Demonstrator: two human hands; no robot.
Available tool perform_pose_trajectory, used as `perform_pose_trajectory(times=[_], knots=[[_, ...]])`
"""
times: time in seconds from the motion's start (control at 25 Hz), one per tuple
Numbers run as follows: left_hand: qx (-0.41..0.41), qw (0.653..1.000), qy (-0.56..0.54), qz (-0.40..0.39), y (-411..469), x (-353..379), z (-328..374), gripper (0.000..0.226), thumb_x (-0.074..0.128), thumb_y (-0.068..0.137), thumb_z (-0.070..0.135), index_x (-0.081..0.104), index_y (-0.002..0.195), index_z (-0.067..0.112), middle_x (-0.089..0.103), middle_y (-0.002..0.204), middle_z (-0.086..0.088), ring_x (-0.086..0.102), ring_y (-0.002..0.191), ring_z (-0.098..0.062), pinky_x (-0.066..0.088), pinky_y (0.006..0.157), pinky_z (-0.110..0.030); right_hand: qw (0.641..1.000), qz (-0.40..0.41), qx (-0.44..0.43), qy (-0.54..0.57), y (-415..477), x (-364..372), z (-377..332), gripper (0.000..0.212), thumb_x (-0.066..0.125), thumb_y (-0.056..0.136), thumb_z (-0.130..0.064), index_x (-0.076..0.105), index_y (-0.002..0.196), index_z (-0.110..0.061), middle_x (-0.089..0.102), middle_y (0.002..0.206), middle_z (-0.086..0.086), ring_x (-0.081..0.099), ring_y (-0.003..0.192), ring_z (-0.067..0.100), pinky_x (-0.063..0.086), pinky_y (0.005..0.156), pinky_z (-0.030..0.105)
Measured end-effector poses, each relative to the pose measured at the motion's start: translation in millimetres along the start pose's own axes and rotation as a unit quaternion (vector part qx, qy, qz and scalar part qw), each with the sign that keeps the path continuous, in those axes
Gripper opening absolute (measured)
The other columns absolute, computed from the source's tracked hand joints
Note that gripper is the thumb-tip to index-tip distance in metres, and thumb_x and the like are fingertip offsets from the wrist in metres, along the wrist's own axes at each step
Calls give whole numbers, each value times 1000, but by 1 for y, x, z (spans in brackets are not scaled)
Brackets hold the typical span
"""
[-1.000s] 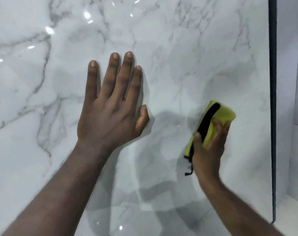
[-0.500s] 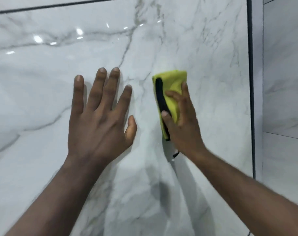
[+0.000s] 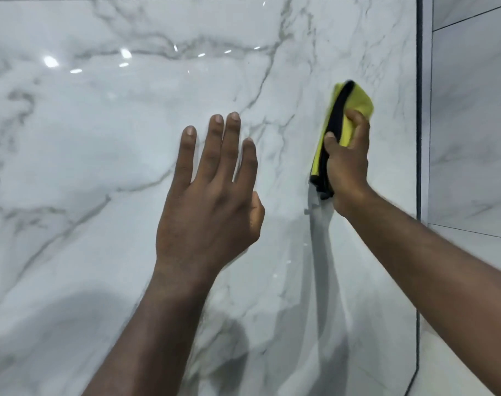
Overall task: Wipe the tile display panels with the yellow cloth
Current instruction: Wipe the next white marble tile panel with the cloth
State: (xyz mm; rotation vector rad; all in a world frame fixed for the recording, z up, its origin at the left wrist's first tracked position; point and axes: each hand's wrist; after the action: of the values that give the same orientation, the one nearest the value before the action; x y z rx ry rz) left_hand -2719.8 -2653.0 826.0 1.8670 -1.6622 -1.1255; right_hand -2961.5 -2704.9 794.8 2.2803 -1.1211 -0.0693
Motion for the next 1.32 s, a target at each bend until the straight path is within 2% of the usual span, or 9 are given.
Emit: perform_pose_trajectory(times=[0.2, 0.36, 0.52, 0.64, 0.8, 0.96, 1.08, 1.24, 1.32], knots=[[-1, 1000, -4, -15, 1, 1, 1, 70, 46, 104, 35, 35, 166, 3, 12, 178, -26, 12, 167, -40, 8, 135, -59, 955, -118, -270, -23, -36, 8, -9, 53, 62, 104, -19, 48, 154, -26, 13, 172, -16, 17, 161, 7, 25, 129, 34], [5, 1000, 11, -16, 0, 0, 2, 72, 44, 106, 37, 32, 167, 1, 10, 181, -18, 12, 168, -34, 10, 136, -57, 998, -20, -4, 55, -38, 8, -2, 55, 56, 102, -30, 45, 155, -35, 16, 176, -8, 17, 161, 9, 25, 130, 43], [23, 999, 25, -9, -2, 2, 3, 71, 42, 107, 39, 35, 166, 0, 19, 178, -19, 19, 166, -35, 17, 134, -57, 953, -122, -273, -48, -61, -5, 29, 50, 58, 109, -23, 45, 158, -22, 10, 175, -7, 15, 163, 16, 21, 131, 42], [18, 999, 39, 0, -3, 1, 3, 71, 46, 105, 38, 39, 164, -1, 26, 176, -21, 24, 165, -36, 22, 133, -58, 998, 1, 33, 45, -60, -6, 51, 54, 52, 105, -31, 43, 158, -30, 13, 177, -2, 14, 162, 8, 24, 129, 48], [33, 998, 43, 8, -2, 1, 5, 69, 50, 103, 40, 48, 158, -1, 35, 172, -21, 33, 161, -38, 26, 131, -58, 987, -69, -146, 20, -126, -5, 85, 54, 57, 109, -17, 40, 159, -27, 13, 177, -5, 17, 163, 19, 22, 130, 47], [110, 994, 2, 22, -7, 0, 3, 55, 62, 101, 34, 65, 141, -3, 54, 160, -21, 52, 150, -39, 40, 125, -57, 993, 6, 107, 56, -133, -13, 99, 65, 50, 106, -28, 29, 167, -26, 8, 177, -3, 6, 165, 15, 13, 133, 49], [123, 992, -1, 10, -6, 0, 2, 53, 64, 101, 34, 67, 139, -3, 56, 158, -20, 54, 148, -39, 42, 123, -57, 990, -106, -94, 24, -160, -20, 109, 59, 52, 109, -20, 35, 164, -25, 4, 178, -4, 7, 165, 19, 15, 133, 45], [127, 992, 2, 18, -3, -1, 4, 49, 65, 100, 31, 70, 134, -3, 59, 155, -19, 57, 145, -39, 45, 119, -58, 988, -39, 132, 72, -178, -30, 122, 63, 50, 106, -28, 28, 164, -39, -2, 178, -12, 1, 162, 3, 17, 132, 46], [132, 991, 4, 16, -4, 0, 4, 48, 66, 99, 31, 71, 133, -3, 60, 155, -20, 57, 144, -40, 45, 119, -58, 993, -73, 65, 63, -196, -32, 124, 61, 51, 106, -28, 29, 162, -42, -2, 178, -10, 1, 162, 3, 13, 132, 31]])
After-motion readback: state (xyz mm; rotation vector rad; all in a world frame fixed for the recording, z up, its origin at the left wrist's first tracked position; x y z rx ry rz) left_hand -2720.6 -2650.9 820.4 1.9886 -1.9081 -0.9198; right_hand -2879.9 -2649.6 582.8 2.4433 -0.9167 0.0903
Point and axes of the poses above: each hand's wrist, its own y-axis towards the middle knuckle, its own x-axis out of the palm, z = x × y
